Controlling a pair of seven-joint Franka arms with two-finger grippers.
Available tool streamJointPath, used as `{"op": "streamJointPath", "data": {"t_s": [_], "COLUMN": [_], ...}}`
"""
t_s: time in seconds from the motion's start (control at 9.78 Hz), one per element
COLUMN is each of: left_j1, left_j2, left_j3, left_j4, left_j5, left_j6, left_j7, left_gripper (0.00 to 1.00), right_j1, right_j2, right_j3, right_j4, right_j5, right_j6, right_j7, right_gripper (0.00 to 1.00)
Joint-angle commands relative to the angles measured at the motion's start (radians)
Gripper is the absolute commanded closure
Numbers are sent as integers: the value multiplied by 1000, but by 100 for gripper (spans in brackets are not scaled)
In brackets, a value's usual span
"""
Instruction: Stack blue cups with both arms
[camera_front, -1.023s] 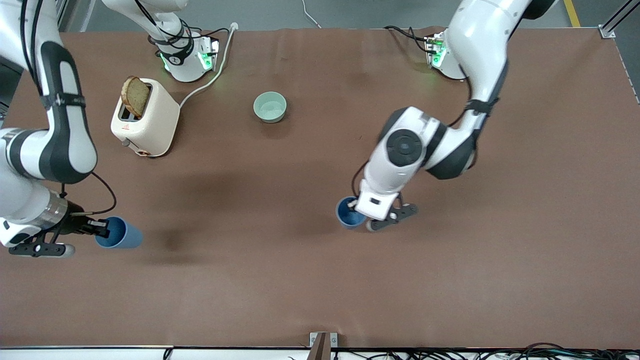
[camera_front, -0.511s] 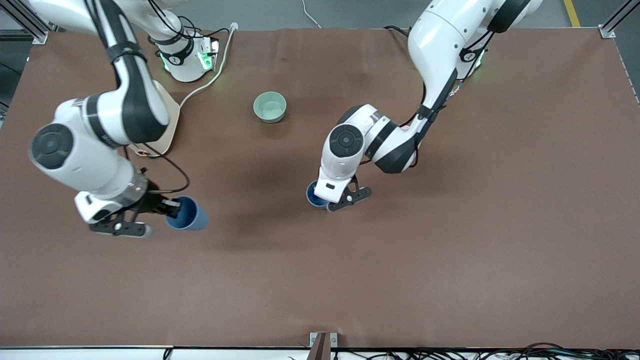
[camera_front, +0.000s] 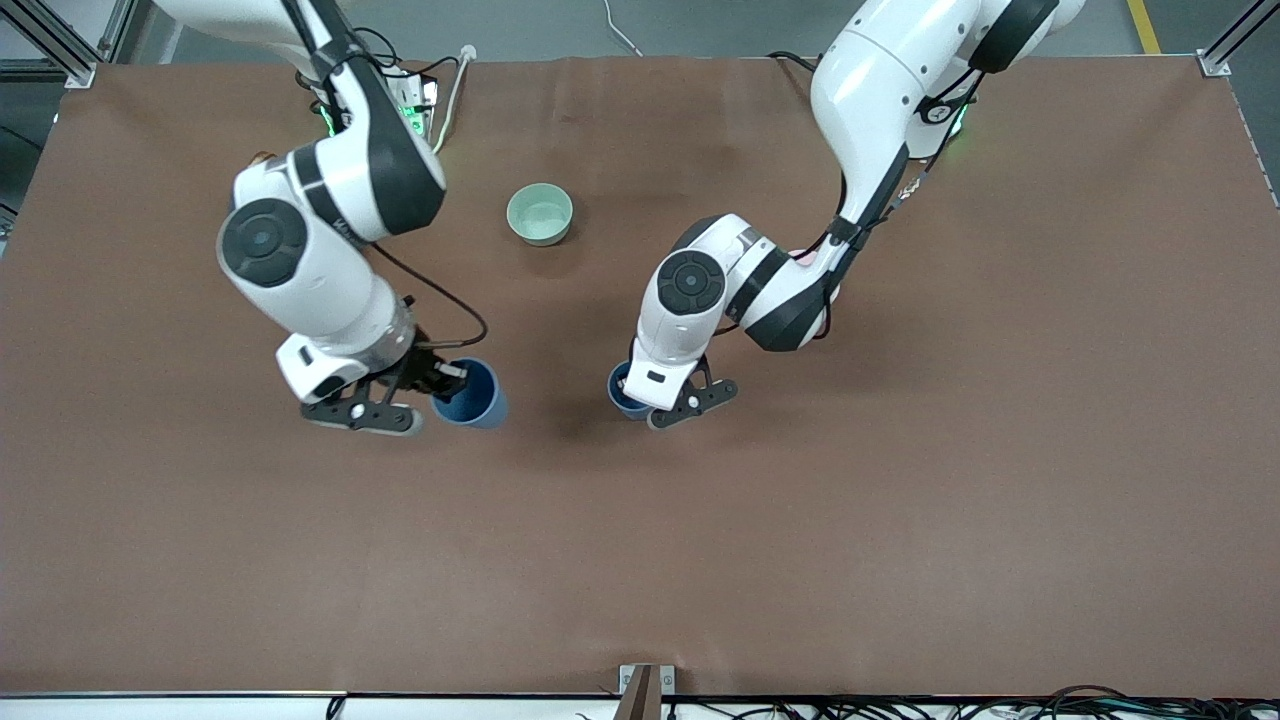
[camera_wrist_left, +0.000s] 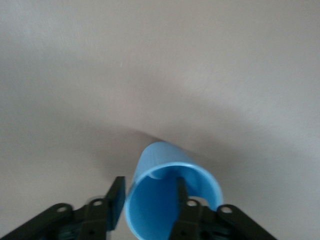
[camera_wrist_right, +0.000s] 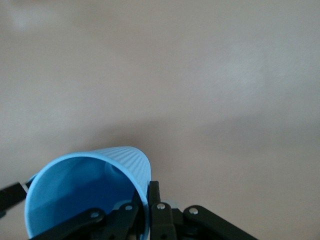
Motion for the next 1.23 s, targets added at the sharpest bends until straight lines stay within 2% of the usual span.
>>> {"op": "streamJointPath", "data": {"t_s": [0.0, 0.2, 0.31, 0.41, 0.61, 0.72, 0.92, 1.12], "left_j1": [57, 160, 238, 298, 387, 433, 540, 577], "left_j2": [-150, -290, -357, -416, -520, -565, -623, -660], "left_j3": [8, 11, 5, 3, -3, -2, -1, 8], "left_j4": [-23, -23, -24, -24, -26, -27, -27, -37], "left_j5": [102, 164, 234, 244, 214, 195, 123, 92], "left_j6": [-193, -378, -441, -494, -560, -591, -649, -692], "left_j7": [76, 239, 363, 507, 601, 649, 817, 931], "left_gripper": [0, 0, 0, 0, 0, 0, 0, 0], "right_j1": [94, 154, 172, 201, 223, 225, 254, 252], "right_j2": [-7, 43, 69, 104, 154, 161, 191, 203], "right_j3": [-9, -11, -11, -11, -11, -11, -12, -12], "right_j4": [-4, 45, 72, 99, 100, 100, 100, 100], "right_j5": [6, 3, 3, -3, -3, -5, -9, -9], "right_j6": [3, 6, 7, 14, 117, 122, 132, 170], "right_j7": [127, 209, 255, 275, 305, 309, 313, 312], "right_gripper": [99, 99, 99, 99, 99, 99, 99, 99]}}
